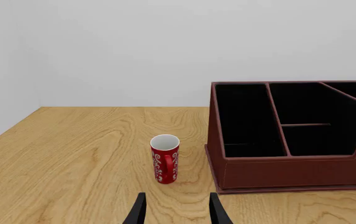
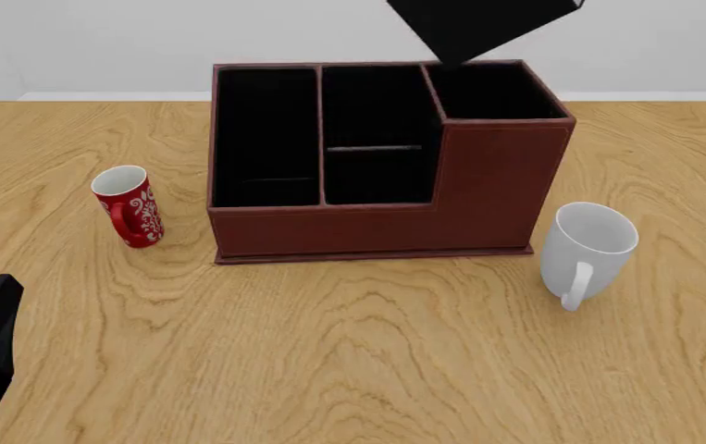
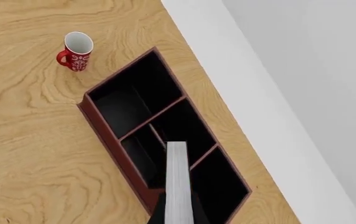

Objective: Pick up the book and place it in the right compartment of the caddy.

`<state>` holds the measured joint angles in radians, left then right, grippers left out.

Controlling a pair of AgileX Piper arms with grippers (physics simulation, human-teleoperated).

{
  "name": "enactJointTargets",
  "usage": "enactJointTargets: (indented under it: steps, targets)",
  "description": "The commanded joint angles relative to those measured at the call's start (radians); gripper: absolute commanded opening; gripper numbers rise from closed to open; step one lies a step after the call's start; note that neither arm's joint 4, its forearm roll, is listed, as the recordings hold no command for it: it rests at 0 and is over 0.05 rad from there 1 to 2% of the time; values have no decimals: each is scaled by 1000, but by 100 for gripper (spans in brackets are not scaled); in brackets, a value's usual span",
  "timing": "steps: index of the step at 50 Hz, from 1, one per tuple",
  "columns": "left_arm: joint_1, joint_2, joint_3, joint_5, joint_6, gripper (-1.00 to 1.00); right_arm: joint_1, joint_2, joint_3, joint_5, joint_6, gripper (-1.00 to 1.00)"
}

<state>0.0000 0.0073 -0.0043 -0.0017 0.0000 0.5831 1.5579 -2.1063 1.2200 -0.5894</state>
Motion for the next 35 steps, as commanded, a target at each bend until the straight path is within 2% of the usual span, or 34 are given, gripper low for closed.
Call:
enactJointTargets:
  steps: [1, 10, 12, 15, 16, 18, 28, 30, 31, 34, 35]
  targets:
    - [0, 0, 0, 0, 0, 100, -31, 39, -63, 0, 19, -100]
    - [0, 0, 0, 0, 0, 100, -56, 67, -101, 0, 15, -100]
    - [0, 0, 0, 0, 0, 100, -63, 83, -125, 0, 29, -100]
    - [0, 0, 0, 0, 0, 100, -70, 93, -134, 0, 28, -100]
    - [0, 0, 0, 0, 0, 100, -82, 99, -130, 0, 11, -100]
    - [0, 0, 0, 0, 0, 100, -81, 106, -145, 0, 24, -100]
    - [0, 0, 0, 0, 0, 100, -128, 146, -179, 0, 7, -100]
    - [0, 0, 0, 0, 0, 100, -138, 154, -190, 0, 11, -100]
    - [0, 0, 0, 0, 0, 100, -122, 149, -194, 0, 41, -100]
    - [0, 0, 0, 0, 0, 100, -138, 157, -191, 0, 21, -100]
    - [0, 0, 0, 0, 0, 100, -128, 154, -185, 0, 42, -100]
